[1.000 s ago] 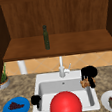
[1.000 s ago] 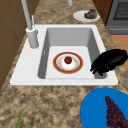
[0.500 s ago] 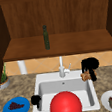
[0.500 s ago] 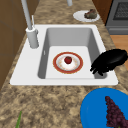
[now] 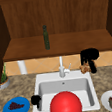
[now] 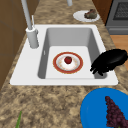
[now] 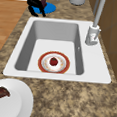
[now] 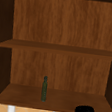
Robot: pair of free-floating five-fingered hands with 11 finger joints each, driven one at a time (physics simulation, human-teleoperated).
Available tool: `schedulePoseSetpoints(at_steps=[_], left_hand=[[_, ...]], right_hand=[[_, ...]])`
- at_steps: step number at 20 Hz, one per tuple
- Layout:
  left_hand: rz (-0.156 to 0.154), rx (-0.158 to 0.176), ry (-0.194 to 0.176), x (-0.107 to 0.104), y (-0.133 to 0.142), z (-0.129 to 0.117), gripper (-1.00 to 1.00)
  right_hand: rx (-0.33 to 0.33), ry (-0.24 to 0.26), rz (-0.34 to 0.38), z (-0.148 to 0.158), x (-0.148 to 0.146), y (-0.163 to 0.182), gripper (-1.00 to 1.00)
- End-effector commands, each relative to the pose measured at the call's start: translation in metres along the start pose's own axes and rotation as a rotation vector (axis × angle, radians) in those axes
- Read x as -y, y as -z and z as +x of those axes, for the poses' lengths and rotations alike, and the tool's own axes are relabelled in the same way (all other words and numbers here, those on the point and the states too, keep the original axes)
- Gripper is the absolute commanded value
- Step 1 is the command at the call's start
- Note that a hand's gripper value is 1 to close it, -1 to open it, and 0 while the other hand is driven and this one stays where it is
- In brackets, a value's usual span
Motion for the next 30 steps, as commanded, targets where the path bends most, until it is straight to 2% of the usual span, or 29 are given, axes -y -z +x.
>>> schedulePoseSetpoints(at_steps=[1,3,11,14,19,30], left_hand=[[0.0,0.0,0.0,0.0,0.0,0.0,0.0],[0.0,0.0,0.0,0.0,0.0,0.0,0.0],[0.0,0.0,0.0,0.0,0.0,0.0,0.0],[0.0,0.0,0.0,0.0,0.0,0.0,0.0],[0.0,0.0,0.0,0.0,0.0,0.0,0.0],[0.0,0.0,0.0,0.0,0.0,0.0,0.0]], right_hand=[[-0.02,0.009,0.013,0.001,0.029,0.001,1.0],[-0.042,0.021,0.023,-0.003,0.043,0.005,1.0],[-0.059,0.023,0.028,-0.003,0.1,0.027,1.0],[-0.012,0.017,0.065,-0.006,0.097,0.057,1.0],[-0.021,0.009,0.027,-0.007,0.104,0.101,1.0],[-0.006,0.005,0.037,-0.02,0.131,0.186,1.0]])
